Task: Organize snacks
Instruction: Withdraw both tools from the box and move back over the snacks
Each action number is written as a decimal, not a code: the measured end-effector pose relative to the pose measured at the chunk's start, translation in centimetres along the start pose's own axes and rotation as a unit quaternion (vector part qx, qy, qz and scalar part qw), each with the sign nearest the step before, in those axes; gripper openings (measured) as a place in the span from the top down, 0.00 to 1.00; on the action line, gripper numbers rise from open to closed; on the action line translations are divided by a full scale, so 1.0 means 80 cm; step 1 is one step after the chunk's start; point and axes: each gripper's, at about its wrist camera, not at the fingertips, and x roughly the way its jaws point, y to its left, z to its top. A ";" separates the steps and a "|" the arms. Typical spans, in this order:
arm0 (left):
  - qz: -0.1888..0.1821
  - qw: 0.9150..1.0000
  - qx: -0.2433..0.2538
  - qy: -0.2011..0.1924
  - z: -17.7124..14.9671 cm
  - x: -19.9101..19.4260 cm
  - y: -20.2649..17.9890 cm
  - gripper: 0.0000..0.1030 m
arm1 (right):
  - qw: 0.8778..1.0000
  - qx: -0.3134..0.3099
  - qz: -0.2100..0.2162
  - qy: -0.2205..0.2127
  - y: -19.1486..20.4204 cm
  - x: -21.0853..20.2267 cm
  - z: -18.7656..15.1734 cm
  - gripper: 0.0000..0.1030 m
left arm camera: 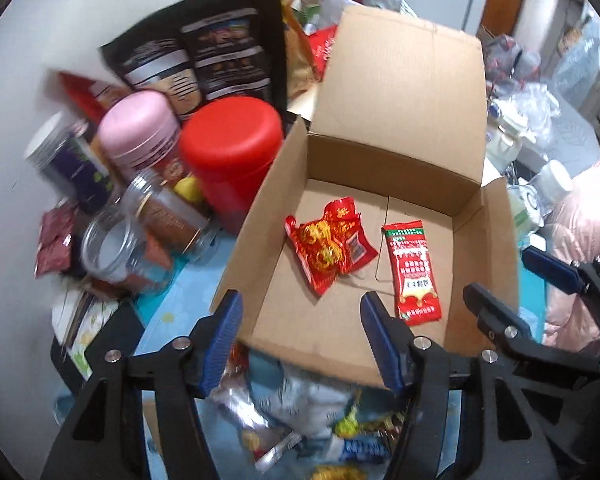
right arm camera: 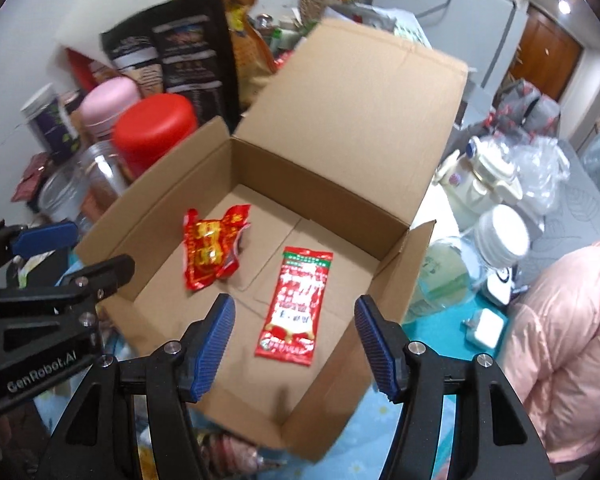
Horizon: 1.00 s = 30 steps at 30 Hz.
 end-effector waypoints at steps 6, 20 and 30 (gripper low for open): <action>0.000 0.999 -0.025 -0.021 -0.039 -0.055 0.012 0.41 | 1.000 -0.008 0.015 -0.021 0.013 -0.046 -0.018 0.39; 0.034 0.991 -0.108 -0.073 -0.156 -0.166 0.065 0.41 | 0.994 -0.040 0.071 -0.077 0.062 -0.140 -0.093 0.39; 0.036 0.987 -0.135 -0.082 -0.232 -0.192 0.066 0.41 | 0.991 -0.055 0.098 -0.067 0.082 -0.155 -0.159 0.36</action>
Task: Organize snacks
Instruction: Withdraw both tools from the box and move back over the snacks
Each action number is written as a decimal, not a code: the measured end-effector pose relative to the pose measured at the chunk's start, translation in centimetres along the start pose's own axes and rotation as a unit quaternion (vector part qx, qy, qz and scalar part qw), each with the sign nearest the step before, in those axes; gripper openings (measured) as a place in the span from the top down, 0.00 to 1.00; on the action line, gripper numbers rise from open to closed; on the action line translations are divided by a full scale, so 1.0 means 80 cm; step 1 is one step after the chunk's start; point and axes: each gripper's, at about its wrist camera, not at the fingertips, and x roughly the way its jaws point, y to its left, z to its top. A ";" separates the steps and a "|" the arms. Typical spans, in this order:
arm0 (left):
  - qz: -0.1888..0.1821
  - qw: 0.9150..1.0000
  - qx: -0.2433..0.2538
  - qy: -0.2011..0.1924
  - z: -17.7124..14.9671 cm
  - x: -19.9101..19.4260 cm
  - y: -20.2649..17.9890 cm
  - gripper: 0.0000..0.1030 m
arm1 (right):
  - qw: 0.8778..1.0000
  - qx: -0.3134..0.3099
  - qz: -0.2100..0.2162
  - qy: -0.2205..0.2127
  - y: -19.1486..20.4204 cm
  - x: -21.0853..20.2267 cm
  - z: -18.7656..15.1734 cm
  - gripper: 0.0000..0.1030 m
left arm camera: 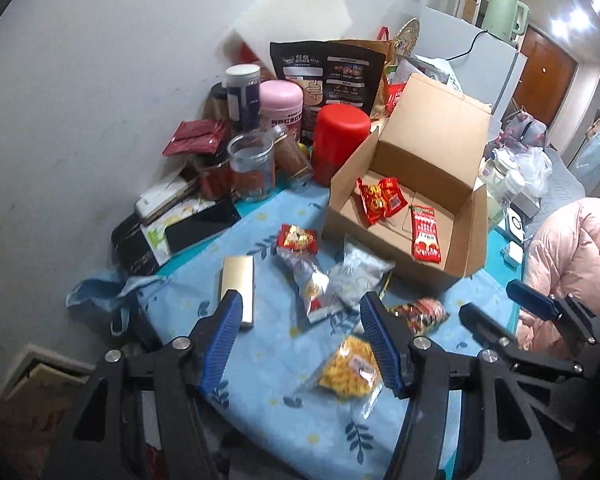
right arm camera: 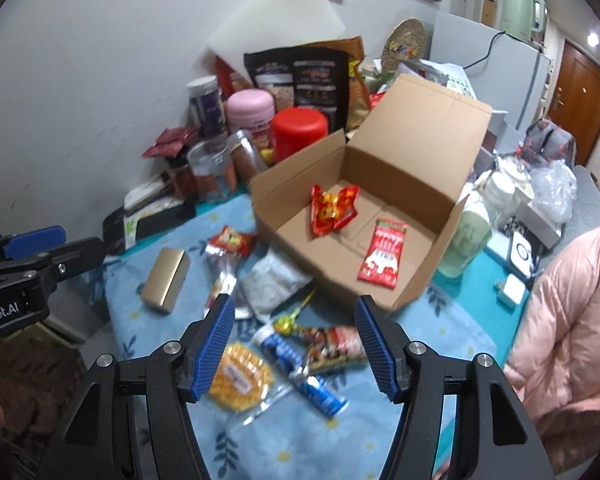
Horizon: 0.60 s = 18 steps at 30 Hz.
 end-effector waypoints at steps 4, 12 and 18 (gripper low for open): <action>0.009 1.000 -0.002 0.015 -0.029 0.002 0.004 0.41 | 1.000 -0.013 0.007 0.011 0.013 -0.001 -0.028 0.36; 0.011 0.999 -0.012 0.030 -0.081 0.014 0.016 0.41 | 0.999 -0.020 0.024 0.037 0.025 0.009 -0.073 0.36; 0.028 0.997 -0.040 0.051 -0.108 0.033 0.036 0.41 | 0.997 -0.038 0.034 0.057 0.039 0.031 -0.093 0.36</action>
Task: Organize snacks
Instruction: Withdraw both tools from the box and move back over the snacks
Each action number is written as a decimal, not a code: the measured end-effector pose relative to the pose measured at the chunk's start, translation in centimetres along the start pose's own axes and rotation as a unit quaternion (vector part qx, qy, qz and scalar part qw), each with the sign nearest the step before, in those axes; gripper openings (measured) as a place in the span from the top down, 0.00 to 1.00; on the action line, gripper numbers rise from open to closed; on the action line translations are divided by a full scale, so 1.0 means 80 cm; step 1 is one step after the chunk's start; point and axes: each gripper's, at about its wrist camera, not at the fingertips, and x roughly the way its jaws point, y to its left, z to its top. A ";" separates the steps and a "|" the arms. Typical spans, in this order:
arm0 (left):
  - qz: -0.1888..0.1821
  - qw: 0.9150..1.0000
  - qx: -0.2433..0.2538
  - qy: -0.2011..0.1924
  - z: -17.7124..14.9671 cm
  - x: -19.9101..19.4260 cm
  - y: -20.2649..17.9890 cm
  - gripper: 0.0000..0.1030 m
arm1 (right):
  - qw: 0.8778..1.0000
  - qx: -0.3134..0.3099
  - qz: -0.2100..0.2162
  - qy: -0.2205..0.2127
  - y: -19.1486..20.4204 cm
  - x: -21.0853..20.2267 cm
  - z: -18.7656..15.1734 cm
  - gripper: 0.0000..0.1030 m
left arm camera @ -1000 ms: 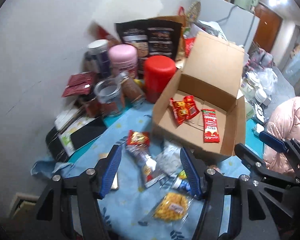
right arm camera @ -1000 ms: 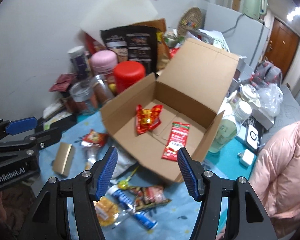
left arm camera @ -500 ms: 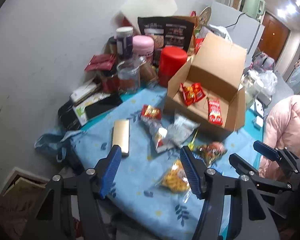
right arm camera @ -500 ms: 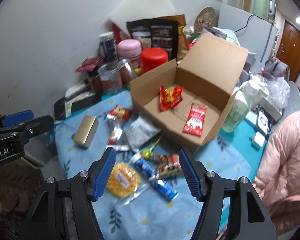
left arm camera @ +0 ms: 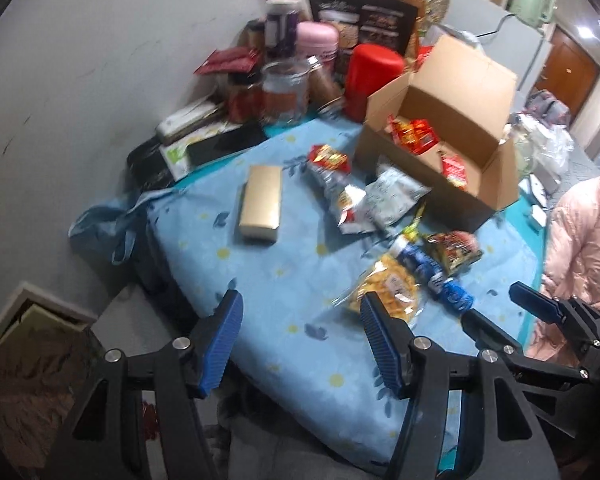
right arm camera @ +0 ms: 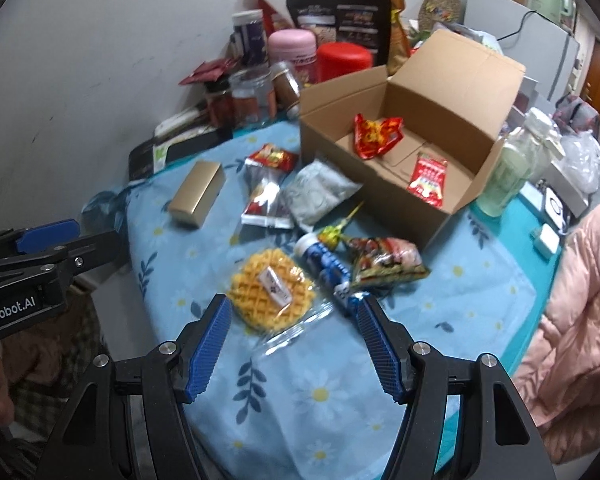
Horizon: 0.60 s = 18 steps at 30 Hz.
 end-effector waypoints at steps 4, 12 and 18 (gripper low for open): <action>0.017 1.000 -0.004 0.011 -0.008 0.015 0.011 0.41 | 1.000 -0.019 0.005 0.020 0.007 0.021 -0.008 0.36; -0.029 0.999 0.014 0.036 -0.009 0.048 0.004 0.41 | 0.999 0.009 0.026 0.047 -0.005 0.056 -0.017 0.36; -0.069 0.995 0.054 0.052 0.000 0.076 -0.025 0.41 | 0.996 0.046 0.020 0.068 -0.029 0.080 -0.022 0.36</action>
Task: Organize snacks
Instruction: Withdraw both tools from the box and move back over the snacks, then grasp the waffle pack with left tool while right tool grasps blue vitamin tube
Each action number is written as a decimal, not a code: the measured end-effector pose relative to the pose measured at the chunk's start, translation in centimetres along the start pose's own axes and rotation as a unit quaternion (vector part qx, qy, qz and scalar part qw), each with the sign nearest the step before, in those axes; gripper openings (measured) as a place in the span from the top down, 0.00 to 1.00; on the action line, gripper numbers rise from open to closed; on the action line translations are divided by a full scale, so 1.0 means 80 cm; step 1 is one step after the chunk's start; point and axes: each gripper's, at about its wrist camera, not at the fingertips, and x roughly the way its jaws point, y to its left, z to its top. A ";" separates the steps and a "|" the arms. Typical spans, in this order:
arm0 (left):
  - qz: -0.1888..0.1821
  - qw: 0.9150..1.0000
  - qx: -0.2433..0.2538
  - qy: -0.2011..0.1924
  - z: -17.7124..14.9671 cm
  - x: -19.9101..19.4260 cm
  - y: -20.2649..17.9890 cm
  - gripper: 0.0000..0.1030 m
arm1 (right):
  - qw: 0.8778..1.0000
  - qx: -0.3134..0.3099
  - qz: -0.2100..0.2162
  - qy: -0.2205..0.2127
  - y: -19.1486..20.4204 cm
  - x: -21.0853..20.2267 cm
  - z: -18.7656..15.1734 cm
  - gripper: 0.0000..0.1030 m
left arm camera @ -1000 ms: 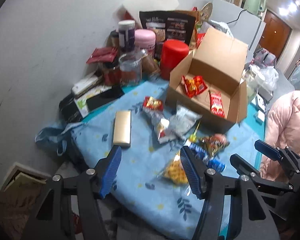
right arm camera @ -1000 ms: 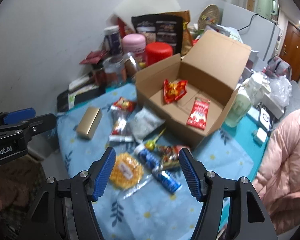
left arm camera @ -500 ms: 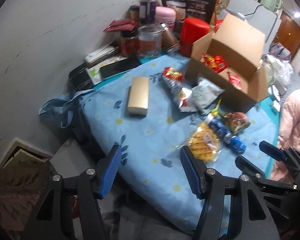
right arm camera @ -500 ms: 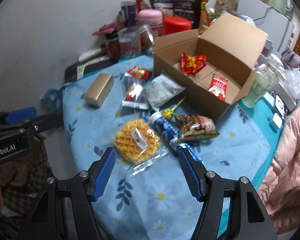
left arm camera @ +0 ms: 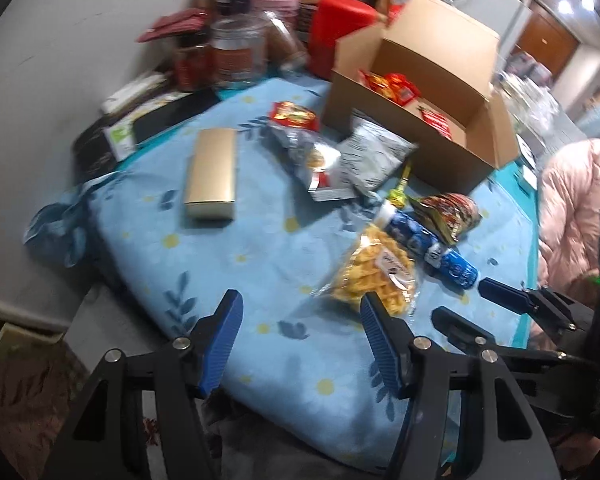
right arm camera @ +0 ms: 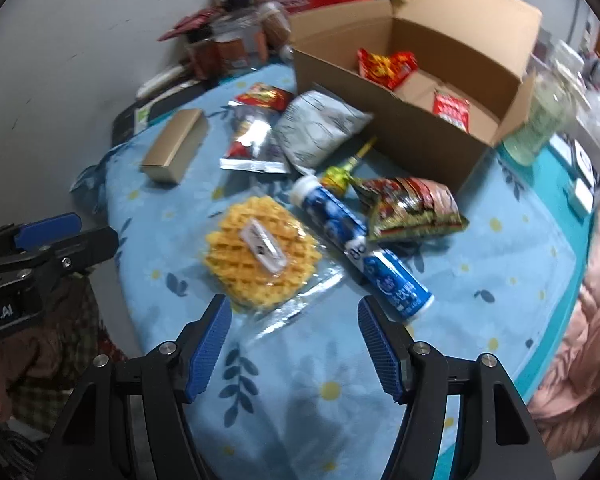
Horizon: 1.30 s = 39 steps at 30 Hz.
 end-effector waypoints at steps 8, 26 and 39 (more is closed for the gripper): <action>-0.040 0.997 0.068 0.021 0.013 0.041 -0.039 0.41 | 0.998 0.045 -0.016 0.032 -0.041 0.025 -0.011 0.36; -0.070 0.988 0.090 0.104 0.032 0.128 -0.057 0.27 | 0.998 0.028 -0.037 0.036 -0.085 0.045 0.009 0.36; -0.094 0.980 0.143 0.096 0.028 0.104 -0.069 0.27 | 0.997 -0.019 0.020 0.066 -0.073 0.078 0.024 0.62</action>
